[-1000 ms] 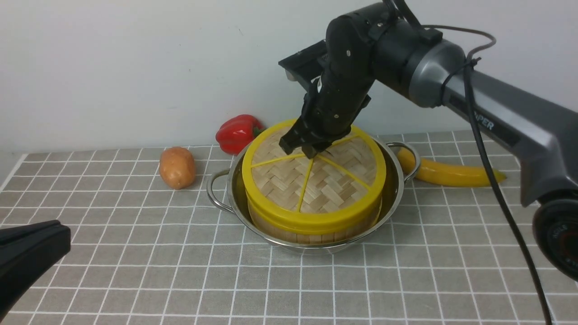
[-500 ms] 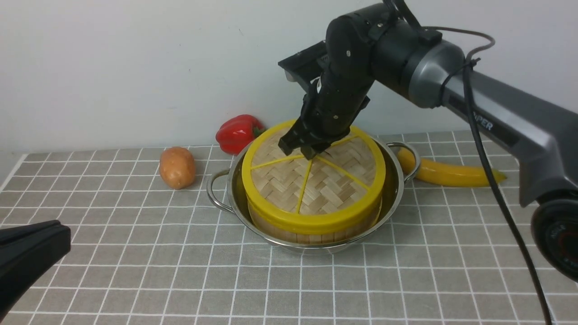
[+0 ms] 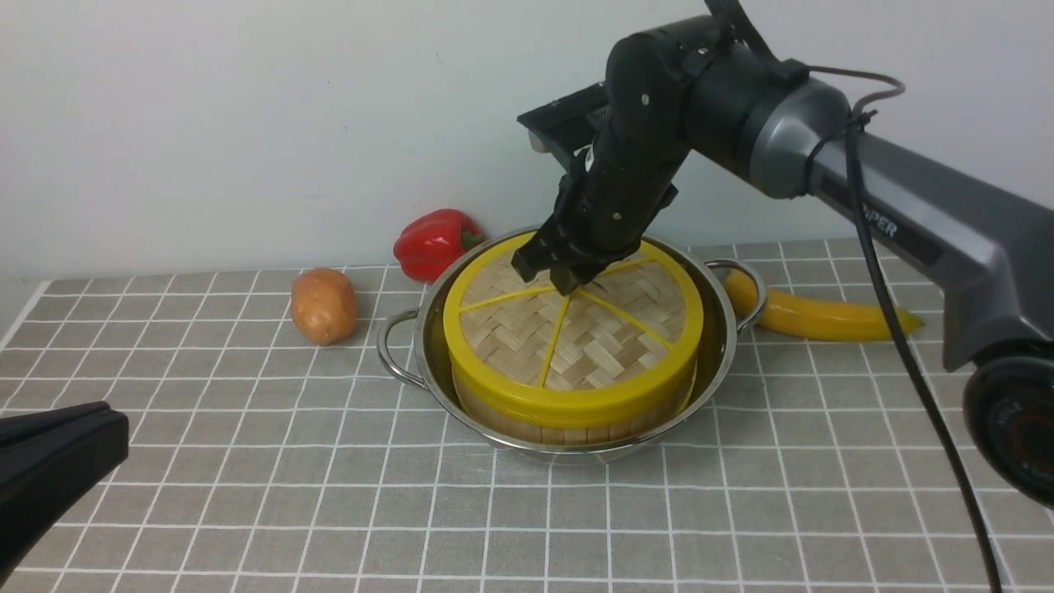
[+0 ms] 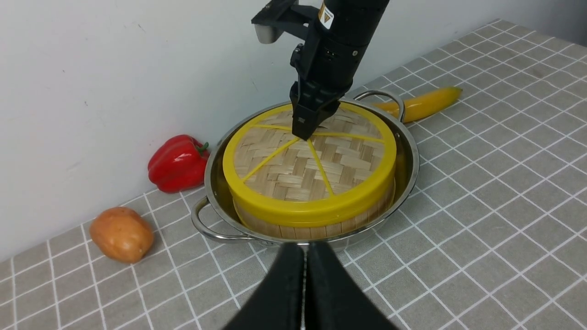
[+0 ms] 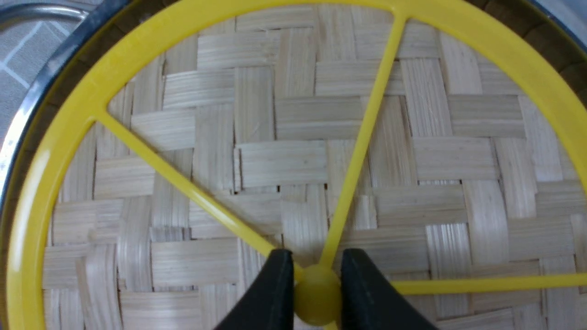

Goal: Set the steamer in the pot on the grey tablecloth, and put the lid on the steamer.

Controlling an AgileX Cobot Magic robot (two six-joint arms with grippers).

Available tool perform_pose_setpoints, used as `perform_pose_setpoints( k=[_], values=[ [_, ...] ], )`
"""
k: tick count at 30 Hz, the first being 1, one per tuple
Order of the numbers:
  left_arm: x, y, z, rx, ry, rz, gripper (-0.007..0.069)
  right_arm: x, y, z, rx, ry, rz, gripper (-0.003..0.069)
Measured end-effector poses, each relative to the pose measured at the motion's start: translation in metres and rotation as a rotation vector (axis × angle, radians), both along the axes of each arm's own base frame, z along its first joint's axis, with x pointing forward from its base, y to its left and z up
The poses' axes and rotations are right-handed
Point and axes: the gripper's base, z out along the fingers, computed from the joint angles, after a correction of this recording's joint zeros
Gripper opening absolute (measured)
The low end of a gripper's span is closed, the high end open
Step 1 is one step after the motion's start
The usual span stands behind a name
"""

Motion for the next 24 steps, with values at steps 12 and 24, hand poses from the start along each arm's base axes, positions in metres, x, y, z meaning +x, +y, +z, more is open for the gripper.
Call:
perform_pose_setpoints(
  k=[12, 24],
  values=[
    [0.000, 0.000, 0.000, 0.000, 0.000, 0.000, 0.0002, 0.001, -0.001, 0.000, 0.028, 0.020, -0.018, 0.0179],
    [0.001, 0.001, 0.001, 0.007, -0.013, 0.006, 0.0002, -0.052, -0.026, 0.145, 0.263, -0.180, -0.028, 0.0388]
  ],
)
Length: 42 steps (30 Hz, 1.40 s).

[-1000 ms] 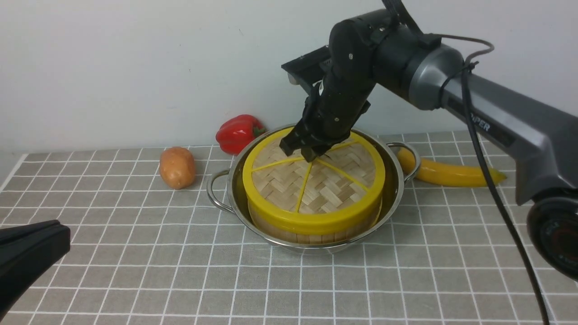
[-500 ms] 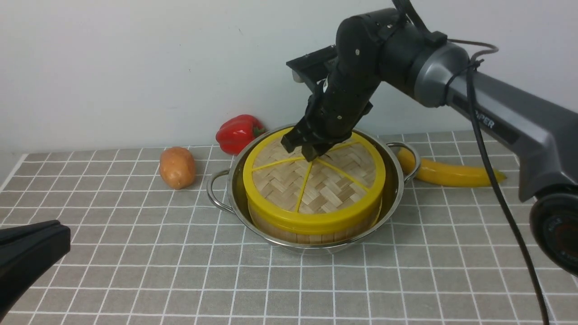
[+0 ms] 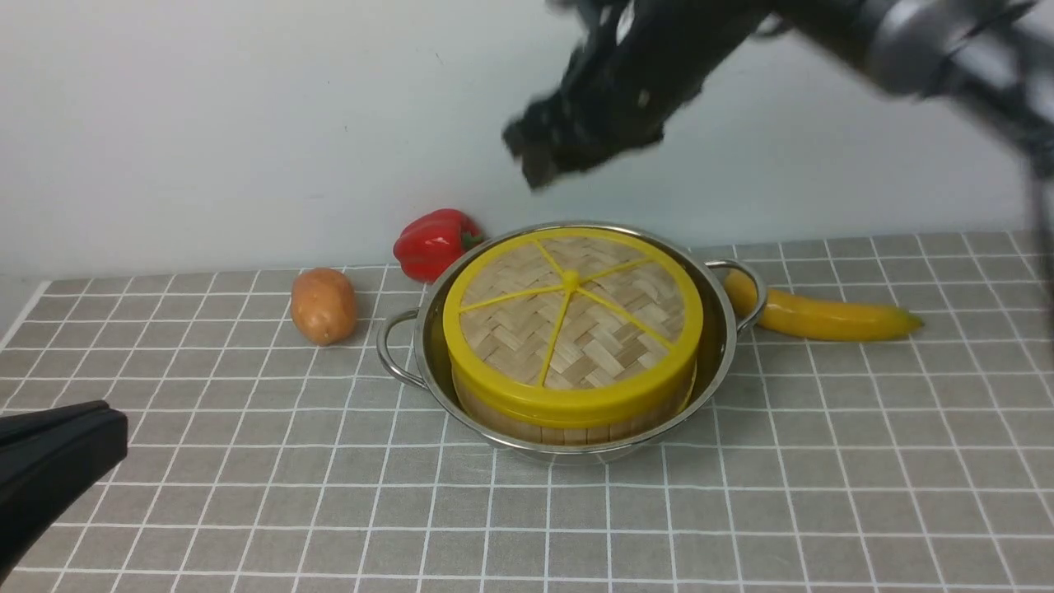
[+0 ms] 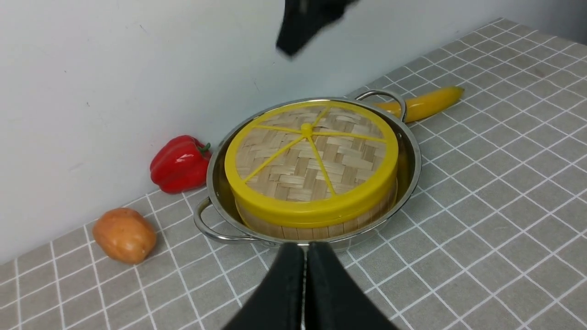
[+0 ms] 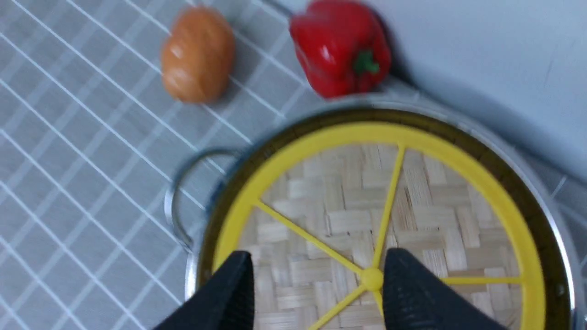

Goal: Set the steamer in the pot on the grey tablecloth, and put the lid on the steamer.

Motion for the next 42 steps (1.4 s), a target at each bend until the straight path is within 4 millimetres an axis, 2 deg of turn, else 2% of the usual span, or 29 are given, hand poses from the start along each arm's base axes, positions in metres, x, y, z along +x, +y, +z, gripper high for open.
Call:
perform_pose_setpoints(
  k=[1, 2, 3, 4, 5, 6, 8, 9, 11, 12, 13, 14, 15, 17, 18, 19, 20, 21, 23, 24, 25, 26, 28, 29, 33, 42],
  values=[
    [0.000, 0.000, 0.000, -0.001, -0.002, 0.001, 0.0002, -0.005, -0.003, 0.010, 0.013, -0.020, 0.000, 0.0388],
    [0.001, 0.001, 0.002, 0.000, -0.030, 0.011, 0.0002, -0.029, -0.017, 0.051, 0.065, -0.100, 0.000, 0.0392],
    [0.003, 0.002, 0.004, 0.010, -0.055, 0.022, 0.0002, -0.047, -0.028, 0.075, 0.092, -0.151, -0.002, 0.0393],
    [0.003, 0.002, 0.004, 0.012, -0.060, 0.024, 0.0002, -0.055, -0.033, 0.084, 0.103, -0.171, -0.002, 0.0393],
    [0.004, 0.004, 0.006, 0.029, -0.097, 0.040, 0.0007, -0.088, -0.056, 0.119, 0.131, -0.260, -0.013, 0.0393],
    [0.005, 0.005, 0.008, 0.036, -0.119, 0.049, 0.0010, -0.111, -0.072, 0.140, 0.149, -0.318, -0.022, 0.0393],
    [0.007, 0.006, 0.009, 0.051, -0.143, 0.060, 0.0012, -0.134, -0.088, 0.156, 0.158, -0.373, -0.036, 0.0393],
    [0.009, 0.007, 0.011, 0.069, -0.167, 0.071, 0.0012, -0.165, -0.111, 0.170, 0.150, -0.433, -0.059, 0.0393],
    [0.013, 0.007, 0.011, 0.091, -0.177, 0.080, 0.0012, -0.201, -0.138, 0.173, 0.129, -0.474, -0.084, 0.0393],
    [0.016, 0.006, 0.010, 0.101, -0.173, 0.082, 0.0012, -0.219, -0.151, 0.167, 0.105, -0.479, -0.097, 0.0393],
    [0.017, 0.006, 0.010, 0.103, -0.172, 0.082, 0.0012, -0.222, -0.153, 0.165, 0.102, -0.477, -0.098, 0.0393],
    [0.022, 0.004, 0.008, 0.111, -0.154, 0.081, 0.0012, -0.240, -0.167, 0.147, 0.066, -0.456, -0.112, 0.0393],
    [0.023, 0.004, 0.008, 0.113, -0.149, 0.080, 0.0013, -0.242, -0.168, 0.144, 0.063, -0.450, -0.112, 0.0393],
    [0.031, 0.000, 0.004, 0.111, -0.110, 0.075, 0.0020, -0.263, -0.182, 0.093, 0.008, -0.369, -0.116, 0.0389],
    [0.031, 0.000, 0.004, 0.110, -0.107, 0.074, 0.0021, -0.264, -0.182, 0.089, 0.005, -0.366, -0.115, 0.0388],
    [0.036, -0.003, 0.002, 0.102, -0.081, 0.068, 0.0022, -0.272, -0.187, 0.052, 0.007, -0.366, -0.115, 0.0371],
    [0.037, -0.003, 0.001, 0.099, -0.074, 0.067, 0.0022, -0.274, -0.188, 0.039, 0.010, -0.375, -0.116, 0.0358],
    [0.039, -0.004, 0.000, 0.096, -0.065, 0.064, 0.0022, -0.277, -0.190, 0.014, 0.021, -0.400, -0.117, 0.0333],
    [0.040, -0.005, 0.000, 0.094, -0.059, 0.063, 0.0022, -0.280, -0.193, -0.020, 0.030, -0.447, -0.116, 0.0293],
    [0.040, -0.005, 0.000, 0.091, -0.063, 0.064, 0.0022, -0.281, -0.194, -0.048, 0.035, -0.495, -0.111, 0.0234],
    [0.041, -0.005, 0.000, 0.090, -0.062, 0.063, 0.0022, -0.281, -0.194, -0.056, 0.036, -0.511, -0.109, 0.0217],
    [0.041, -0.005, 0.000, 0.088, -0.064, 0.064, 0.0022, -0.282, -0.194, -0.077, 0.049, -0.545, -0.102, 0.0171],
    [0.041, -0.006, -0.003, 0.090, -0.059, 0.064, 0.0022, -0.283, -0.194, -0.099, 0.077, -0.582, -0.098, 0.0090],
    [0.042, -0.006, -0.007, 0.094, -0.049, 0.063, 0.0022, -0.284, -0.193, -0.112, 0.117, -0.600, -0.104, 0.0024],
    [0.043, -0.006, -0.019, 0.108, -0.013, 0.061, 0.0022, -0.285, -0.192, -0.120, 0.197, -0.636, -0.120, -0.0014],
    [0.043, -0.007, -0.025, 0.116, 0.015, 0.058, 0.0022, -0.285, -0.189, -0.102, 0.329, -0.794, -0.117, -0.0008]
  ],
)
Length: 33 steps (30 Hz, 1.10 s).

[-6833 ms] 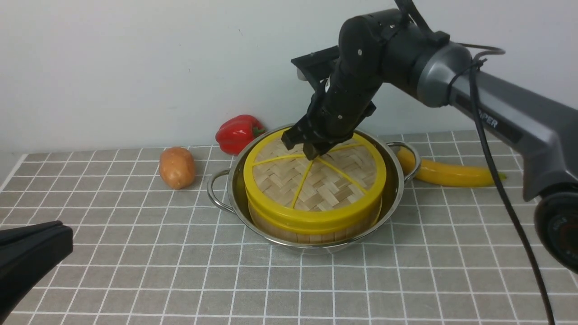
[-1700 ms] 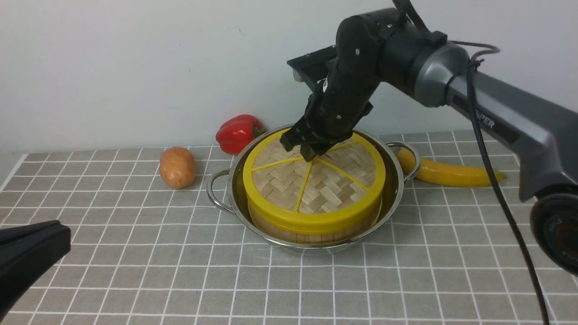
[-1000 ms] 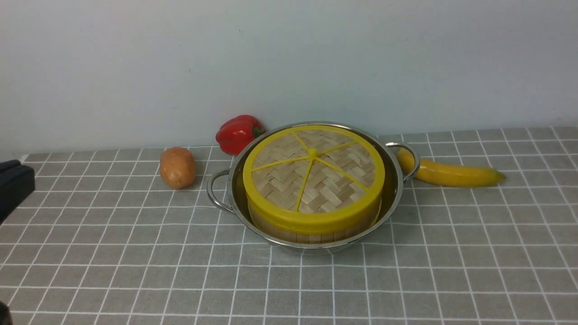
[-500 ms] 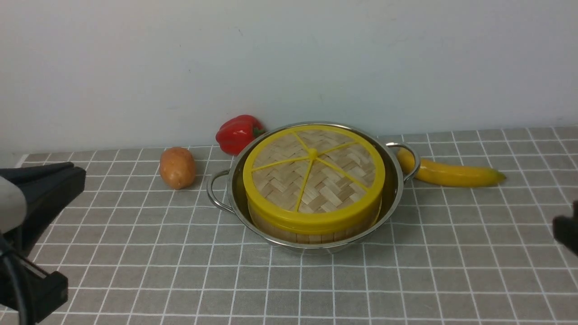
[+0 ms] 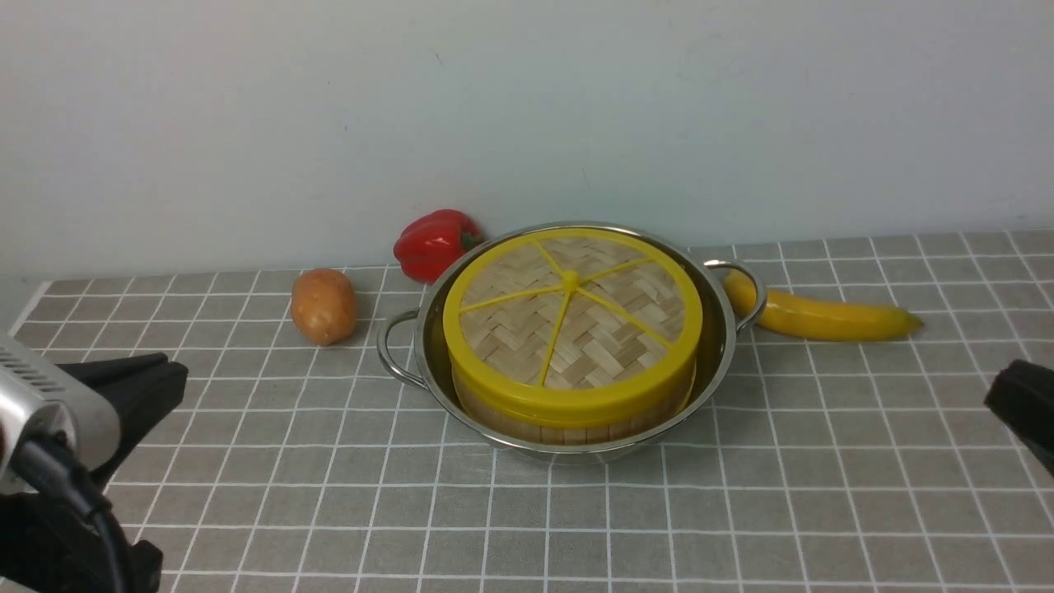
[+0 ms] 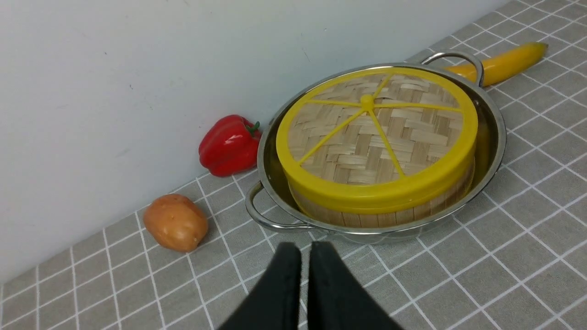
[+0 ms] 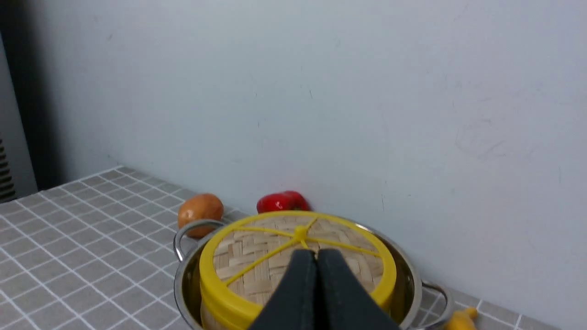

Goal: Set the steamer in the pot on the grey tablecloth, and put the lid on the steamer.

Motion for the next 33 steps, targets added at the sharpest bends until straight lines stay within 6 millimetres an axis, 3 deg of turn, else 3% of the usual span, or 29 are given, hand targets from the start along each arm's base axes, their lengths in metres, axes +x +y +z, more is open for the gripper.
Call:
perform_pose_setpoints(
  k=[13, 22, 27, 33],
  values=[
    [0.000, 0.000, -0.001, 0.012, 0.007, -0.001, 0.0034, -0.001, -0.001, 0.003, 0.017, -0.023, -0.004, 0.0011],
    [0.000, 0.000, -0.001, 0.013, 0.011, -0.001, 0.0050, -0.021, -0.036, 0.011, 0.008, -0.129, -0.261, 0.0036],
    [0.000, 0.000, -0.001, 0.013, 0.011, -0.001, 0.0068, -0.042, -0.056, -0.017, -0.052, -0.010, -0.469, 0.0051],
    [0.000, 0.000, -0.002, 0.014, 0.013, -0.001, 0.0078, -0.048, -0.062, -0.044, -0.039, 0.007, -0.559, 0.0071]
  ],
)
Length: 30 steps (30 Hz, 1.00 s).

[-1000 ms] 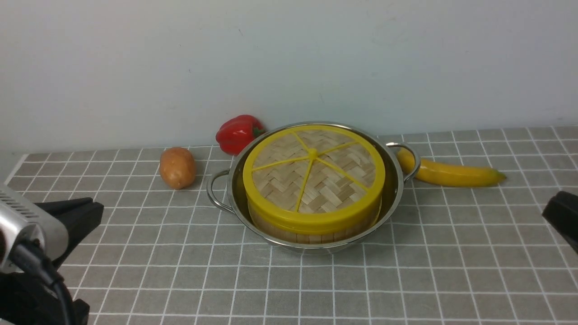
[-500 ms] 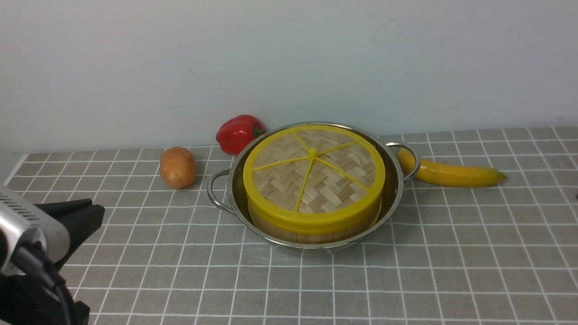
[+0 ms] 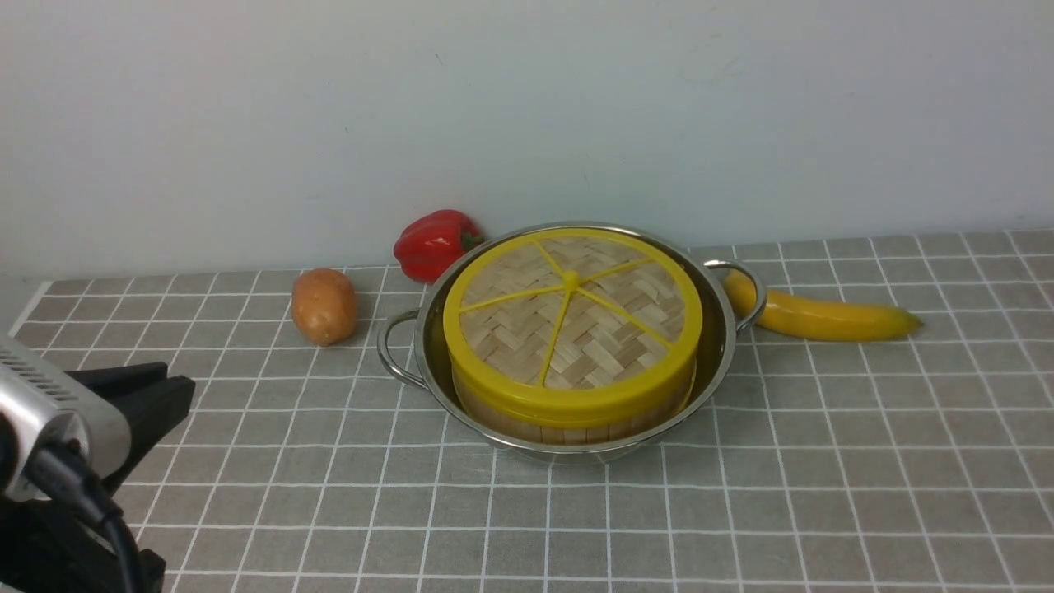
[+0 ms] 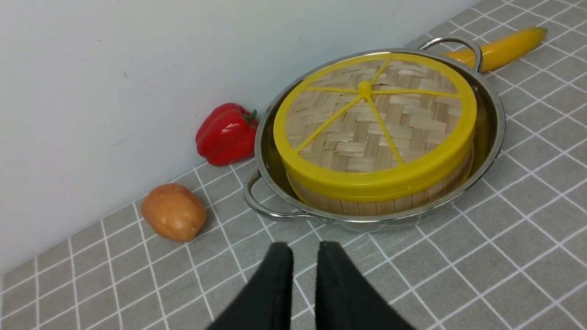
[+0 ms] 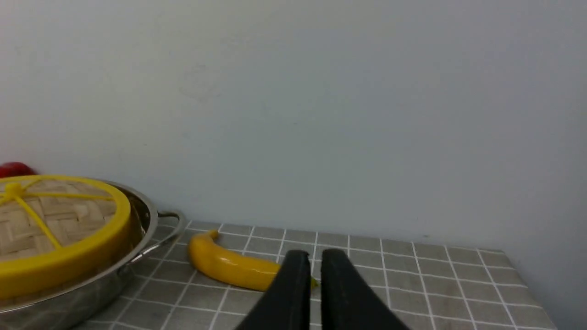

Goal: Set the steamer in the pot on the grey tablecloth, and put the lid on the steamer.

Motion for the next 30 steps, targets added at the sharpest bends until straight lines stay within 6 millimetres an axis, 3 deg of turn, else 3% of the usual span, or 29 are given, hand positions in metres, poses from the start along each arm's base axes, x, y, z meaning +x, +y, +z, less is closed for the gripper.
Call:
perform_pose_setpoints(
  k=[2, 8, 14, 30],
  values=[
    [0.000, 0.000, 0.000, 0.000, 0.000, 0.000, 0.0085, 0.004, 0.000, -0.018, 0.014, 0.021, -0.006, 0.0083],
    [0.000, 0.000, 0.000, 0.000, 0.001, 0.000, 0.0096, 0.008, 0.001, -0.046, 0.095, 0.074, -0.002, 0.0118],
    [0.000, 0.000, 0.000, 0.000, 0.001, 0.000, 0.0104, 0.008, 0.001, -0.048, 0.173, 0.088, -0.003, 0.0145],
    [-0.006, 0.005, 0.003, -0.005, -0.028, 0.024, 0.0127, 0.008, 0.001, -0.049, 0.187, 0.099, -0.006, 0.0198]
  ],
)
